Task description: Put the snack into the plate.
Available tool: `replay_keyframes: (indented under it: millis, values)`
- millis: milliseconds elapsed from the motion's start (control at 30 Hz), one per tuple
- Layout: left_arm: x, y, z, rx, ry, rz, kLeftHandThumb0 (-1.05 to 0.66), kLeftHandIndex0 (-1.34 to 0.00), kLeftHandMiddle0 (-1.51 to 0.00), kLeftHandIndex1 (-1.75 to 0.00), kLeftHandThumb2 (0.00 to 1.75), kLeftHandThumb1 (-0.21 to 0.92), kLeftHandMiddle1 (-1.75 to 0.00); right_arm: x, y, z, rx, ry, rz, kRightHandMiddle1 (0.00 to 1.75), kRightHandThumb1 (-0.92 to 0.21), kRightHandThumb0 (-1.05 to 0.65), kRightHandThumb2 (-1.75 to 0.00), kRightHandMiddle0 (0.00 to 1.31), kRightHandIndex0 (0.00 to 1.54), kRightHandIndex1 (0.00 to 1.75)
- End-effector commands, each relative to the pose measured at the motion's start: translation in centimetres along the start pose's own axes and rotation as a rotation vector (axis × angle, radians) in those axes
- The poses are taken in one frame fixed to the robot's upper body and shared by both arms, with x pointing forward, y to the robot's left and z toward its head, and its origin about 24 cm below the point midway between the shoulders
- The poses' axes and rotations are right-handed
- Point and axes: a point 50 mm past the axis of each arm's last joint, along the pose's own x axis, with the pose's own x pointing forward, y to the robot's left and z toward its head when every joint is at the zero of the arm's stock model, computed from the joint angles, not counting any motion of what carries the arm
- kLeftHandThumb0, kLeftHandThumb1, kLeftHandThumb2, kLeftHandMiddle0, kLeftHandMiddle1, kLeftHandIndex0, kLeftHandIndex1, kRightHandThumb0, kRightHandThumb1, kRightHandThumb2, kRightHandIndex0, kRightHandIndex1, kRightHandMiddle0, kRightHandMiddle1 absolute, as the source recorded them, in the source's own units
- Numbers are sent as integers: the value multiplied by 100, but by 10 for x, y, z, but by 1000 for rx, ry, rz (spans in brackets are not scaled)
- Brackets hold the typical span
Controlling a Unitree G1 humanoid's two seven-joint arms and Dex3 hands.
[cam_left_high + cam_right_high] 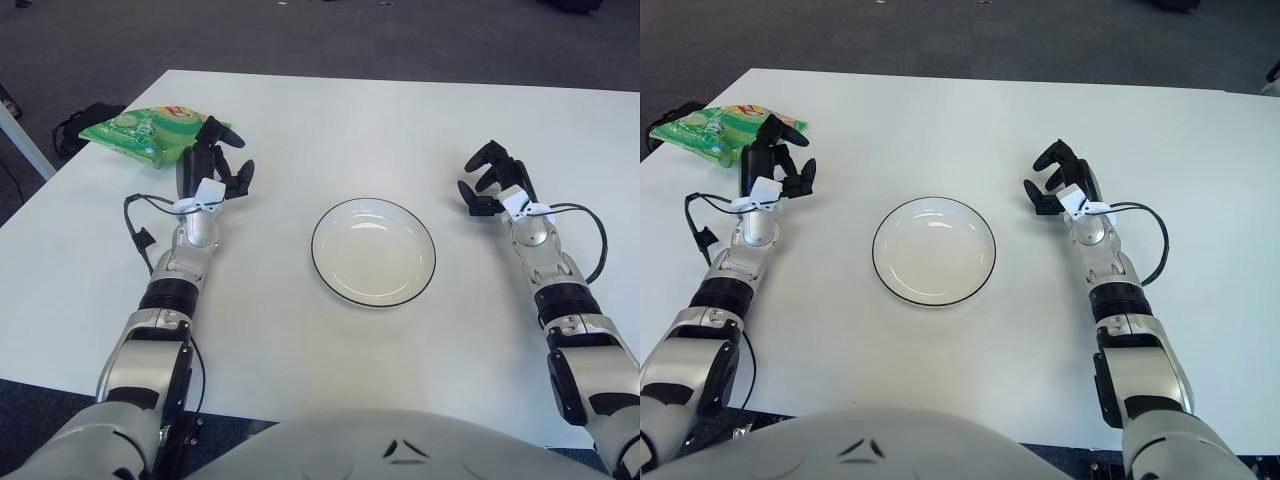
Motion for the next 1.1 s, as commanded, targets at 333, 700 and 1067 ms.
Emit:
replay_keyframes:
  millis: [333,700,1067]
  values:
    - [30,37,23,566,-209,84,-43,-49,-108,-175,112,47,-175,-23,26,-36,-81,146,121,175,-36,-1,-123,35,65,160]
    - [50,53,31,768,-160,137,-16,-28,-38,-175,83,68,-151,-24,26,-37,-93,137,125,175,-38,-1,-120,36,63,158]
    - [83,65,3,958,26,-9,-68,-2,-10,-118,66,91,-108,-25,27,-38,-113,128,140,175,-38,-1,-119,36,63,157]
